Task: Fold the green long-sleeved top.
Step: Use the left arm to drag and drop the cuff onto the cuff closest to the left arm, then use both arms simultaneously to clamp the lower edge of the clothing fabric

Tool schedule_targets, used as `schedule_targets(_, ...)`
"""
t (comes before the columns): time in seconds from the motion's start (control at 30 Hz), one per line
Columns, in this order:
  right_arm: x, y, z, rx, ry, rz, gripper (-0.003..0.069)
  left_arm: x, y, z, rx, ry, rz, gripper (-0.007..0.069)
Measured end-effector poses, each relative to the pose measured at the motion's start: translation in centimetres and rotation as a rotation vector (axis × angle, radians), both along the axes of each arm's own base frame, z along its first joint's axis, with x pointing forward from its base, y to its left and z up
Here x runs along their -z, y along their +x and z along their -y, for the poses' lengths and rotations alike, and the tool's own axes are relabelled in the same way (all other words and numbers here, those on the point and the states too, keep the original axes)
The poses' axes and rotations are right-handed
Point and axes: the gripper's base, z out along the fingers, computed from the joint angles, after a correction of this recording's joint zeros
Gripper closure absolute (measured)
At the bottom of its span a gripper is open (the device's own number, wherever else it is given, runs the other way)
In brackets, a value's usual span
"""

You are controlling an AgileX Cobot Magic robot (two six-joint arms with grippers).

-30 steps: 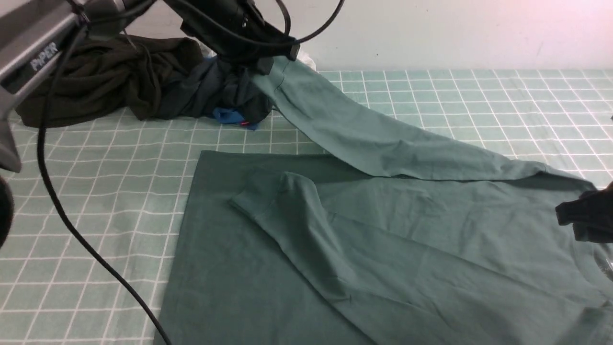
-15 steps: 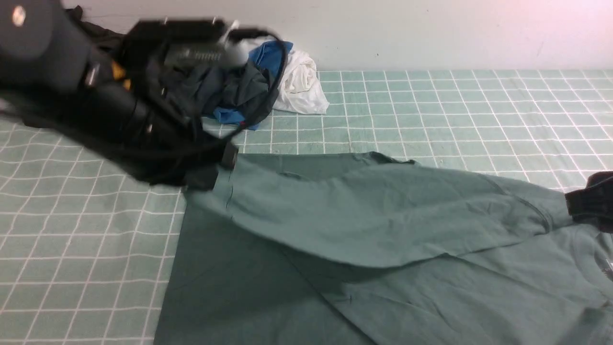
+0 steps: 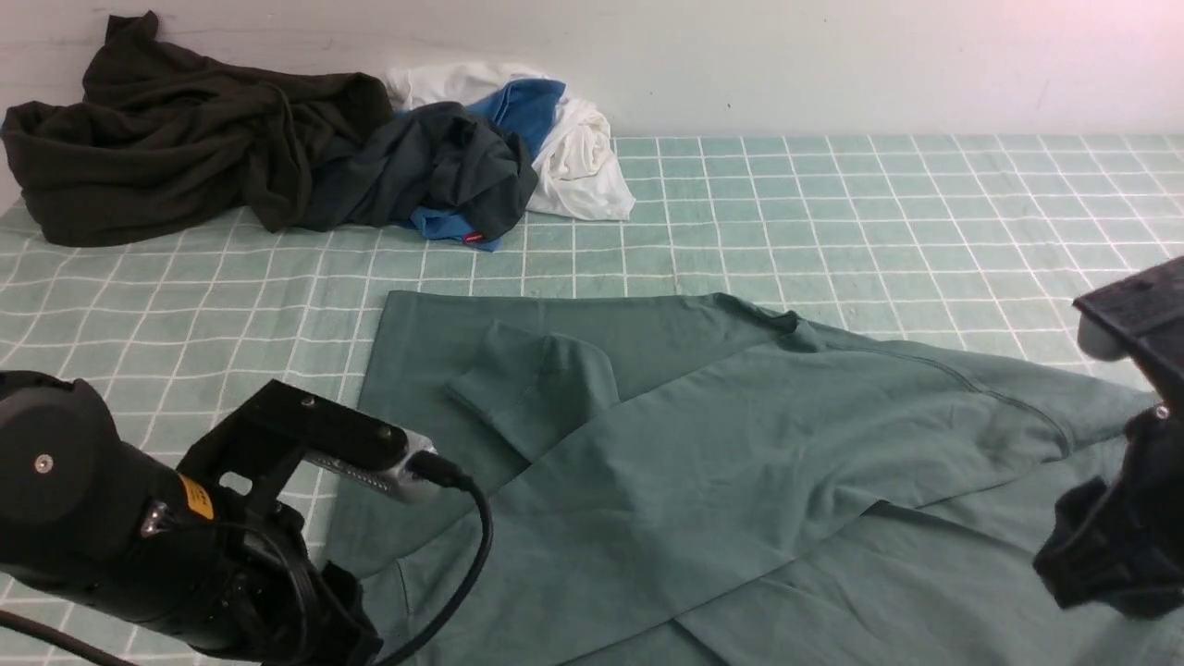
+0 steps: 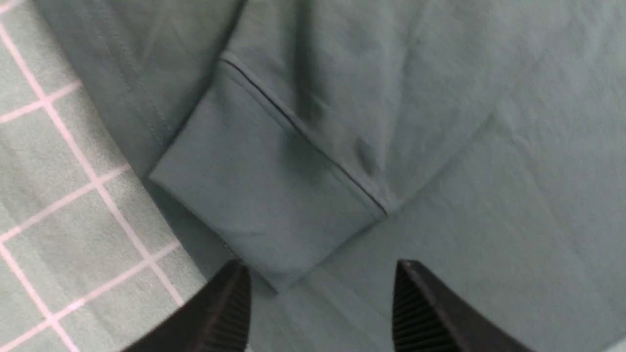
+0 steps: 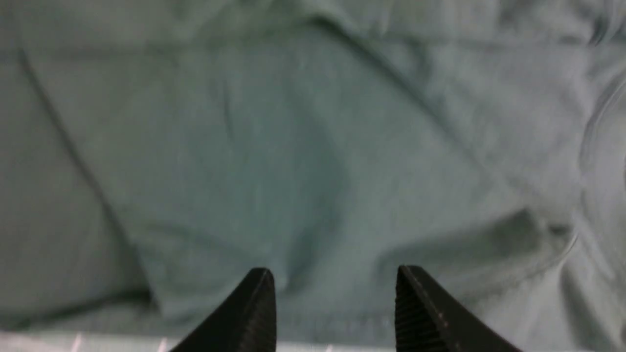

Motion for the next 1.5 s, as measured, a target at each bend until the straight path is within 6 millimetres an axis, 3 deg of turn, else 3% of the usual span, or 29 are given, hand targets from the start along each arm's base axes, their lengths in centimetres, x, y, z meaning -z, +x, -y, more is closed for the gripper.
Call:
schedule_targets(0.17, -1.4, -1.8, -0.2, -0.067, 0.042, 0.041, 0.0336, 0.6, -2.6, 1.9, 0.299, 0.066, -0.084, 0.0131)
schedule_targets(0.43, -2.3, -2.9, 0.3, -0.085, 0.056, 0.078, 0.0336, 4.4, -5.9, 4.0, 0.635, 0.267, -0.176, 0.0121)
schedule_targets(0.67, -2.3, -2.9, 0.3, -0.088, 0.055, 0.078, 0.0336, 7.2, -6.6, 5.8, 0.768, 0.361, -0.227, 0.0125)
schedule_targets(0.87, -2.3, -2.9, 0.3, -0.100, 0.055, 0.077, 0.0336, 7.5, -6.6, 6.5, 0.753, 0.439, -0.192, 0.0230)
schedule_targets(1.27, -2.3, -2.9, 0.3, -0.103, 0.055, 0.077, 0.0336, 7.5, -6.4, 6.6, 0.685, 0.465, -0.192, 0.0566)
schedule_targets(1.37, -2.3, -2.9, 0.3, -0.114, 0.051, 0.079, 0.0336, 7.5, -6.4, 6.6, 0.679, 0.468, -0.191, 0.0615)
schedule_targets(1.5, -2.3, -2.9, 0.2, -0.154, 0.039, 0.082, 0.0336, 7.0, -6.3, 6.7, 0.658, 0.474, -0.195, 0.0619)
